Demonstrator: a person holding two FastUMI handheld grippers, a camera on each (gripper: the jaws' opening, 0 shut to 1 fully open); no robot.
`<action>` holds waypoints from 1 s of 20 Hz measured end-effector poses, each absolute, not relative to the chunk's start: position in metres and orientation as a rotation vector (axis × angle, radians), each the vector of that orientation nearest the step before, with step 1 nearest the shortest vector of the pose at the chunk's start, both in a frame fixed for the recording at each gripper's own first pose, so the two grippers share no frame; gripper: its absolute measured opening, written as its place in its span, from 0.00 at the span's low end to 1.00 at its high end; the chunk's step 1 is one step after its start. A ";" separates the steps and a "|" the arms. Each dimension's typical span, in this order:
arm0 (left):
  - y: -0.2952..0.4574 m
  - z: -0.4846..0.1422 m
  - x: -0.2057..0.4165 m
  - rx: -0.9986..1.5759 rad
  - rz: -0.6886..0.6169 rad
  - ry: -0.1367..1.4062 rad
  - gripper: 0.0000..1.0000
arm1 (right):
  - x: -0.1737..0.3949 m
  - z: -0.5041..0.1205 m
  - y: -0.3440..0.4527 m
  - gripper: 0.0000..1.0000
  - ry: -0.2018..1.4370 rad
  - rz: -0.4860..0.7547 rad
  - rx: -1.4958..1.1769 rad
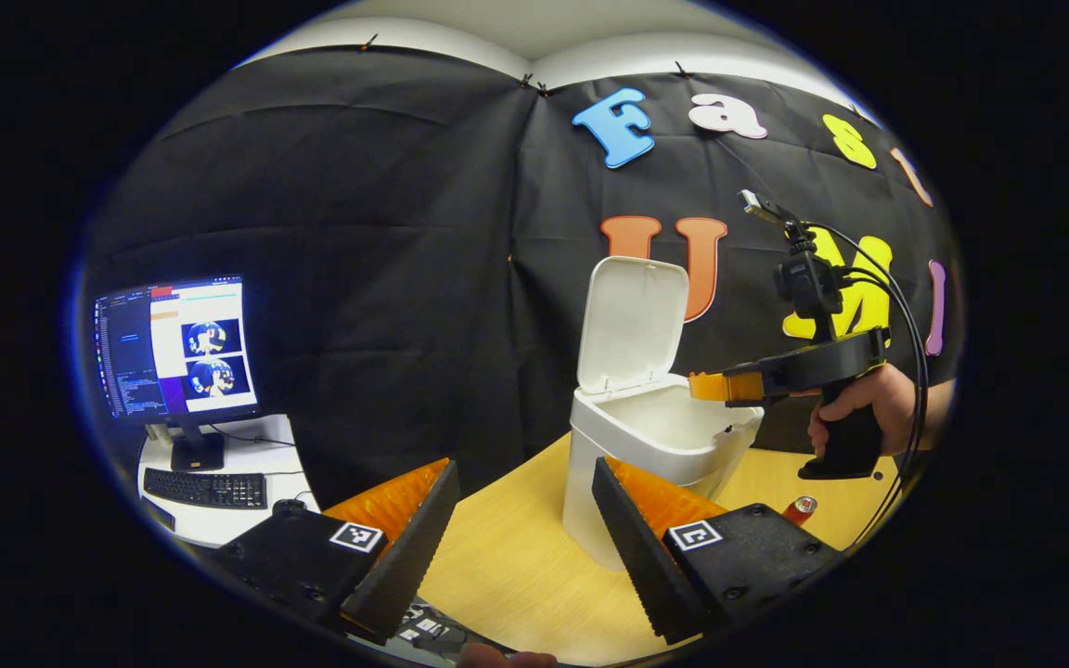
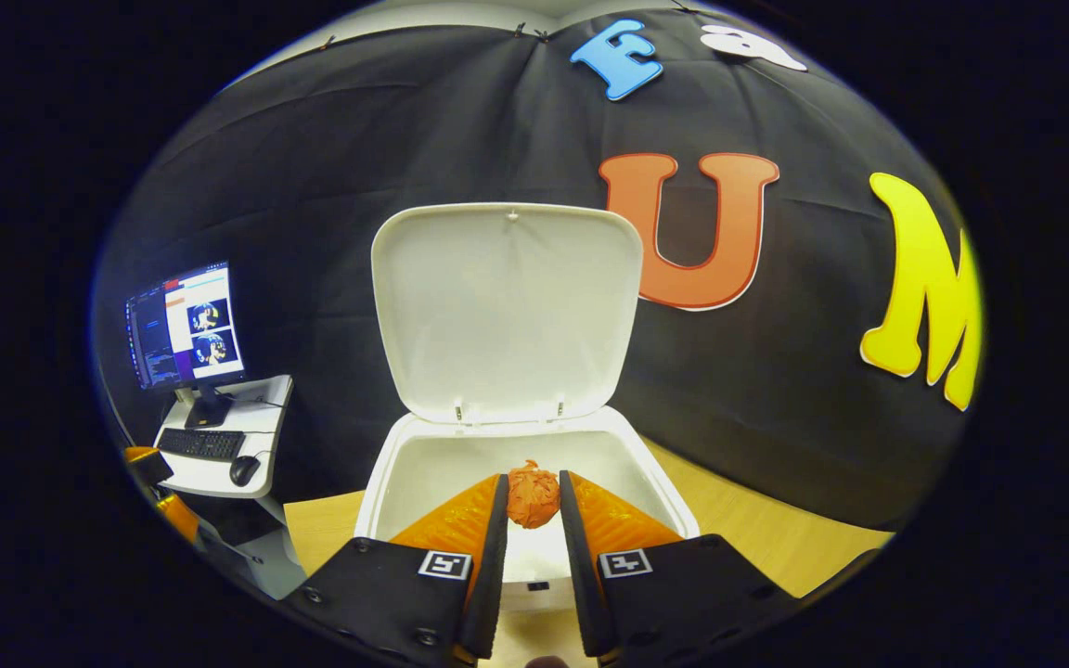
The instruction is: Press the lid of the desktop garbage bin to open it, pick up the crumpled paper on the desktop and throw it into the bin, then pick up the pop can on the desktop and drop it into the bin, and finally close the garbage bin lid.
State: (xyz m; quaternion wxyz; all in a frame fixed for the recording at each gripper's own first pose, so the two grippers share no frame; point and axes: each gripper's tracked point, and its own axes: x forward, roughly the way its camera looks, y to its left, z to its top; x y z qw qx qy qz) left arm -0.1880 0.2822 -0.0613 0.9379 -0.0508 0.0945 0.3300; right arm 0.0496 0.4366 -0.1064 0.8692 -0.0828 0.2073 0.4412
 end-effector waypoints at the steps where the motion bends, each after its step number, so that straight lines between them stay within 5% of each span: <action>1: 0.285 -0.064 -0.189 -0.107 0.682 0.198 0.96 | 0.051 -0.109 0.438 0.36 0.431 0.921 -0.183; 4: 0.287 -0.064 -0.192 -0.119 0.689 0.198 0.96 | 0.051 -0.115 0.440 0.40 0.434 0.912 -0.205; 7: 0.285 -0.062 -0.187 -0.108 0.675 0.192 0.96 | 0.054 -0.116 0.441 0.67 0.432 0.905 -0.200; 20: 0.222 -0.051 -0.133 -0.045 0.378 0.132 0.96 | 0.037 -0.054 0.354 0.80 0.368 0.810 0.004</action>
